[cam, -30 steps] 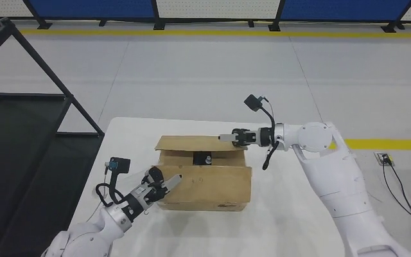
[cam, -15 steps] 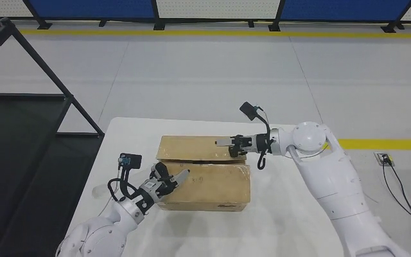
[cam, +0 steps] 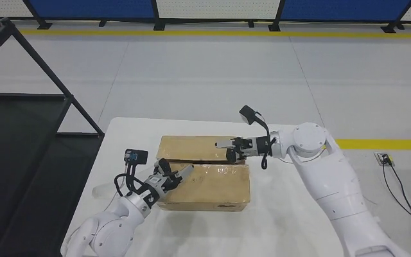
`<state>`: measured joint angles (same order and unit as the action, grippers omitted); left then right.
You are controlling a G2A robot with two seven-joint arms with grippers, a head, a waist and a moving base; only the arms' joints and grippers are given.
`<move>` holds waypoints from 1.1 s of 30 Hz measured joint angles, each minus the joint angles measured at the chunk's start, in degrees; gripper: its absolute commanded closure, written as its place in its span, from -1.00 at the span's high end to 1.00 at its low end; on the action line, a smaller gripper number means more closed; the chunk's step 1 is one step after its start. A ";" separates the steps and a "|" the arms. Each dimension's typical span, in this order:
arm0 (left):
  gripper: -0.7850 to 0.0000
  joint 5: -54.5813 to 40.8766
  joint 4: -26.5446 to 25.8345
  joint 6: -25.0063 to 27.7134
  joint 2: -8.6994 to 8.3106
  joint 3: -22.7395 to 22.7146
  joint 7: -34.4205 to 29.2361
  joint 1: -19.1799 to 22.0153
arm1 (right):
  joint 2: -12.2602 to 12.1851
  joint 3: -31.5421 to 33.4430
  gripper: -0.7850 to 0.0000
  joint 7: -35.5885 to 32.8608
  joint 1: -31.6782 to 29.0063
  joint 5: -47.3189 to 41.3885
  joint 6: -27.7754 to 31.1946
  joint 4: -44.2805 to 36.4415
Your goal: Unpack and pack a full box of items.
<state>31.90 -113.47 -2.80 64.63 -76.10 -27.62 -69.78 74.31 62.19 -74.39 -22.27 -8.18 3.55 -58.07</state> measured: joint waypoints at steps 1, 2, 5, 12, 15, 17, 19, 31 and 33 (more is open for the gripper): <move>1.00 0.37 0.04 0.06 0.02 0.11 0.16 0.00 | -0.02 -0.07 1.00 -0.04 -0.11 -0.29 0.03 0.04; 1.00 0.49 0.07 0.08 0.04 0.18 0.25 0.00 | -0.05 -0.14 1.00 -0.04 -0.22 -0.44 0.02 0.05; 1.00 0.66 0.06 0.20 0.11 0.34 0.37 0.04 | -0.15 -0.31 1.00 0.31 -0.59 -0.54 -0.16 0.08; 1.00 -1.24 -1.13 0.39 0.32 -1.18 3.77 -0.79 | -0.79 1.03 1.00 0.99 -2.74 -2.38 1.38 -0.24; 1.00 -3.94 -1.99 0.48 0.34 -3.96 6.74 -2.29 | -1.24 2.11 1.00 1.50 -4.46 -3.31 2.50 -1.16; 1.00 -6.32 -2.52 0.63 0.33 -6.47 8.69 -3.74 | -1.56 2.78 1.00 1.95 -5.67 -3.57 2.85 -2.05; 1.00 -8.67 -2.74 0.68 0.30 -9.50 10.80 -5.36 | -1.86 3.38 1.00 2.42 -6.73 -3.74 2.89 -2.86; 1.00 -20.51 -2.59 2.41 0.35 -23.48 17.23 -13.20 | -3.53 6.85 1.00 4.53 -11.80 -4.21 4.63 -7.84; 1.00 -20.38 -2.59 2.39 0.35 -23.34 17.25 -13.15 | -3.68 7.02 1.00 4.89 -11.98 -3.71 4.66 -8.44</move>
<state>11.52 -116.06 -0.41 64.98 -99.44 -10.37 -82.94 70.63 69.20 -69.51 -34.25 -11.90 8.21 -66.51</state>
